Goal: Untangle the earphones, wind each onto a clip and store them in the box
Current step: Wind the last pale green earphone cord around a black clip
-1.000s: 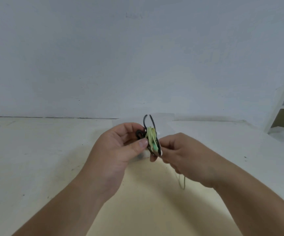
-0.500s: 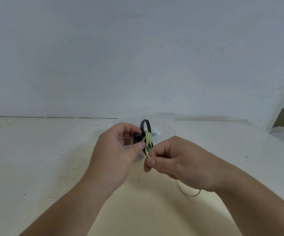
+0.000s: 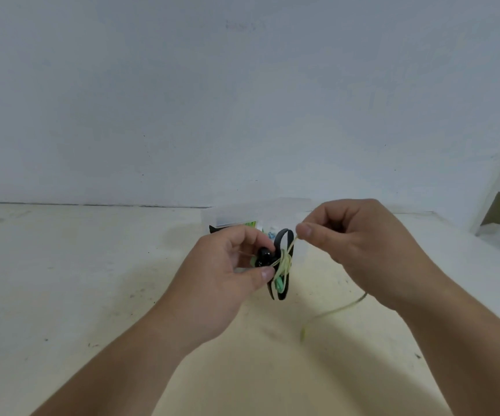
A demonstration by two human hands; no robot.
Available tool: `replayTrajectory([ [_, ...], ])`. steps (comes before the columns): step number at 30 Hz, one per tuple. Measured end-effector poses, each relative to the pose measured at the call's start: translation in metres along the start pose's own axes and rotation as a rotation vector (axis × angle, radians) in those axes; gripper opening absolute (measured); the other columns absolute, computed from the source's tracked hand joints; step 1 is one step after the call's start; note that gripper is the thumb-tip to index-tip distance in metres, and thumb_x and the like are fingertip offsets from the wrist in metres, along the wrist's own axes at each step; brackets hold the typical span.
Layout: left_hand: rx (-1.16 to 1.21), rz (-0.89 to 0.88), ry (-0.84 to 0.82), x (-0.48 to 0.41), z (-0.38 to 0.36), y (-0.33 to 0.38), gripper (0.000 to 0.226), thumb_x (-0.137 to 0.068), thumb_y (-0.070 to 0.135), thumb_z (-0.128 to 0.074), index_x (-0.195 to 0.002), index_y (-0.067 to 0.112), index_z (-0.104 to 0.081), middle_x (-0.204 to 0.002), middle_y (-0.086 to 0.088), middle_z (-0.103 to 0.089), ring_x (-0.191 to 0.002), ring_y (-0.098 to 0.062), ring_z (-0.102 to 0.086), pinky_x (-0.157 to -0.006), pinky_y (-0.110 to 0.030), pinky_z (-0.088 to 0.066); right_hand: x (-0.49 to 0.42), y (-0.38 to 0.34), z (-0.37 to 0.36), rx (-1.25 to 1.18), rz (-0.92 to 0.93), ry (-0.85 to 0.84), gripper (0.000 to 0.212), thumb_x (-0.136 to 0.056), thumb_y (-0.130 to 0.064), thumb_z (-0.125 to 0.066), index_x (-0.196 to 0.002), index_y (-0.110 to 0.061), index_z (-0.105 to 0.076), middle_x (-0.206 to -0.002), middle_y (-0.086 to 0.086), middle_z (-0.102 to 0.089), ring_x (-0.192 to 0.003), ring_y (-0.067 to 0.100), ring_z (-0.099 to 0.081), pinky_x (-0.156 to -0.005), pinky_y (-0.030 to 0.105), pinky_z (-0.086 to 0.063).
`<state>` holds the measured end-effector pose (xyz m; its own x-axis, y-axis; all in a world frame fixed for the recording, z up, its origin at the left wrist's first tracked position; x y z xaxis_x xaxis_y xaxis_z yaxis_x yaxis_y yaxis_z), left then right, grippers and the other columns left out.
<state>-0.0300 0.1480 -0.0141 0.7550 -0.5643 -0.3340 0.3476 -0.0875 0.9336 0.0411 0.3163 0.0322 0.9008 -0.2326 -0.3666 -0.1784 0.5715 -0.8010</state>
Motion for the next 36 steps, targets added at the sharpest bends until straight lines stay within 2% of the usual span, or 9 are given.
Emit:
replayTrajectory([
  [6,0.158,0.022,-0.146,0.004,-0.008,0.004,0.020,-0.072,0.004,-0.072,-0.088,0.016,-0.071,-0.087,-0.002,-0.070,-0.084,-0.013,-0.065,-0.078,-0.025,-0.053,-0.003,0.009,-0.003,-0.035,-0.051,-0.008,0.028,-0.089,-0.034,-0.070,-0.064,-0.021,-0.067,-0.052,-0.003,-0.034,-0.054,0.019,-0.028,-0.049,0.026,-0.025],
  [9,0.308,0.009,-0.068,0.002,-0.006,0.007,0.023,-0.069,0.001,-0.072,-0.091,0.008,-0.070,-0.096,-0.015,-0.072,-0.089,-0.025,-0.068,-0.078,-0.024,-0.055,-0.003,0.014,-0.016,-0.082,-0.116,-0.110,0.036,-0.096,-0.034,-0.062,-0.062,-0.024,-0.067,-0.054,0.002,-0.036,-0.054,0.020,-0.026,-0.054,0.035,-0.022],
  [12,0.406,0.039,0.067,-0.001,0.001,0.004,0.024,-0.069,0.004,-0.072,-0.092,0.009,-0.071,-0.097,-0.019,-0.073,-0.095,-0.033,-0.067,-0.088,-0.036,-0.054,0.001,0.016,-0.034,-0.114,-0.144,-0.213,0.040,-0.102,-0.028,-0.051,-0.064,-0.018,-0.061,-0.055,-0.003,-0.039,-0.051,0.017,-0.026,-0.052,0.034,-0.021],
  [14,0.455,0.068,0.142,-0.002,0.005,0.002,0.028,-0.069,0.002,-0.078,-0.095,0.007,-0.070,-0.098,-0.022,-0.072,-0.093,-0.033,-0.067,-0.093,-0.045,-0.053,0.004,0.015,-0.045,-0.145,-0.150,-0.291,0.038,-0.105,-0.025,-0.046,-0.075,-0.009,-0.063,-0.056,-0.007,-0.038,-0.049,0.014,-0.025,-0.051,0.032,-0.019],
  [16,0.467,0.088,0.220,-0.002,0.010,0.000,0.026,-0.072,0.004,-0.073,-0.098,0.003,-0.068,-0.099,-0.024,-0.070,-0.092,-0.034,-0.067,-0.096,-0.052,-0.053,0.008,0.014,-0.052,-0.146,-0.144,-0.373,0.034,-0.106,-0.022,-0.045,-0.085,-0.005,-0.066,-0.057,-0.010,-0.037,-0.048,0.011,-0.026,-0.048,0.027,-0.020],
  [18,0.426,0.103,0.289,-0.003,0.015,-0.002,0.017,-0.080,-0.001,-0.067,-0.095,0.004,-0.067,-0.098,-0.023,-0.070,-0.089,-0.031,-0.068,-0.095,-0.051,-0.054,0.011,0.011,-0.055,-0.093,-0.127,-0.437,0.029,-0.104,-0.019,-0.048,-0.088,-0.009,-0.069,-0.055,-0.014,-0.039,-0.046,0.007,-0.030,-0.047,0.021,-0.026],
  [22,0.342,0.126,0.332,-0.004,0.019,-0.005,0.016,-0.087,-0.009,-0.062,-0.096,0.004,-0.066,-0.105,-0.030,-0.068,-0.087,-0.032,-0.068,-0.091,-0.050,-0.056,0.012,0.005,-0.049,0.056,-0.079,-0.458,0.026,-0.102,-0.019,-0.053,-0.087,-0.013,-0.073,-0.052,-0.015,-0.043,-0.043,0.000,-0.042,-0.047,0.008,-0.029],
  [32,0.426,0.165,0.279,-0.005,0.020,-0.005,0.015,-0.088,-0.009,-0.058,-0.100,-0.002,-0.064,-0.094,-0.020,-0.071,-0.082,-0.025,-0.071,-0.074,-0.033,-0.061,0.011,0.003,-0.038,0.091,-0.082,-0.429,0.029,-0.101,-0.024,-0.054,-0.081,-0.016,-0.073,-0.048,-0.015,-0.035,-0.044,0.004,-0.033,-0.046,0.012,-0.027],
  [36,0.463,0.179,0.286,-0.006,0.020,-0.005,0.016,-0.089,-0.010,-0.057,-0.101,-0.003,-0.064,-0.092,-0.017,-0.072,-0.078,-0.024,-0.071,-0.071,-0.032,-0.061,0.010,0.005,-0.034,0.105,-0.095,-0.413,0.029,-0.101,-0.023,-0.054,-0.080,-0.017,-0.073,-0.047,-0.018,-0.039,-0.044,0.001,-0.040,-0.048,0.011,-0.028],
])
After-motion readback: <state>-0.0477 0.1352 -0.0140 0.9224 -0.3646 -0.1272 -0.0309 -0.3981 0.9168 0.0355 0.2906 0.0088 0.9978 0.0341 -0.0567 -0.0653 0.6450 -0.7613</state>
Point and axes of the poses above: each hand's wrist, its own x-axis away from the middle knuckle, its own z-axis out of the back of the hand, y = z × x, the point moved 4 cm from there along -x, towards the middle knuckle
